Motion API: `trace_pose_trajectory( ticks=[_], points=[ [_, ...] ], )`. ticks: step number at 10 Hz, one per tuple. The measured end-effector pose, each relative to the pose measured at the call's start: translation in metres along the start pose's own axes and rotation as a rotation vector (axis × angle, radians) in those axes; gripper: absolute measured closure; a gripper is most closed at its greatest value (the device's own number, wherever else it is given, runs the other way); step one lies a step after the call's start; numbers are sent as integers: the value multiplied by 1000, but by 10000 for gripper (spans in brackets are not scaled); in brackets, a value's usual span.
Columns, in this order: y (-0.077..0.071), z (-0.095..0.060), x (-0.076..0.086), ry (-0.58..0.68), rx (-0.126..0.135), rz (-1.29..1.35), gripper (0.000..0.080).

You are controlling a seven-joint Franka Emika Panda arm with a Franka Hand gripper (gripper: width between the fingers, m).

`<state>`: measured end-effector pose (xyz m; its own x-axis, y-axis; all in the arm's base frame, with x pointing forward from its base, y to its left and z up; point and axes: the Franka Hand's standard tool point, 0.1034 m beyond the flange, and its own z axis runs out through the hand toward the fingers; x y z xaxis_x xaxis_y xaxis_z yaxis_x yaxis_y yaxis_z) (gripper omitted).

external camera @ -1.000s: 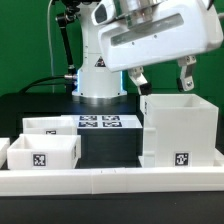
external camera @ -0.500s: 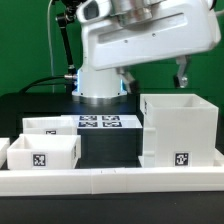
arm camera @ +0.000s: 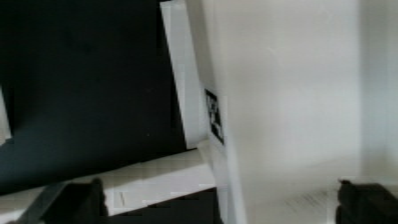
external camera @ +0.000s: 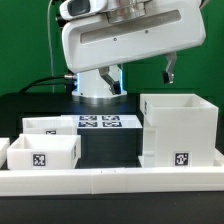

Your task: Assemble drawer

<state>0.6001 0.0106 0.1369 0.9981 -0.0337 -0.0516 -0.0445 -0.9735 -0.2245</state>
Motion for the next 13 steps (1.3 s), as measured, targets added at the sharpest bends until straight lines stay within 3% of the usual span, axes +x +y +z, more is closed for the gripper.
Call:
trace_pose_trajectory(
  ticks=[2, 3, 5, 9, 11, 13],
  points=[
    [24, 7, -17, -21, -108, -44, 150],
    [32, 13, -20, -2, -127, -58, 150],
    [59, 16, -27, -6, -124, -130, 150],
    [65, 17, -28, -5, -128, -109, 150],
    [88, 27, -31, 1, -146, -79, 150],
    [100, 51, -34, 29, -173, -65, 150]
  ],
)
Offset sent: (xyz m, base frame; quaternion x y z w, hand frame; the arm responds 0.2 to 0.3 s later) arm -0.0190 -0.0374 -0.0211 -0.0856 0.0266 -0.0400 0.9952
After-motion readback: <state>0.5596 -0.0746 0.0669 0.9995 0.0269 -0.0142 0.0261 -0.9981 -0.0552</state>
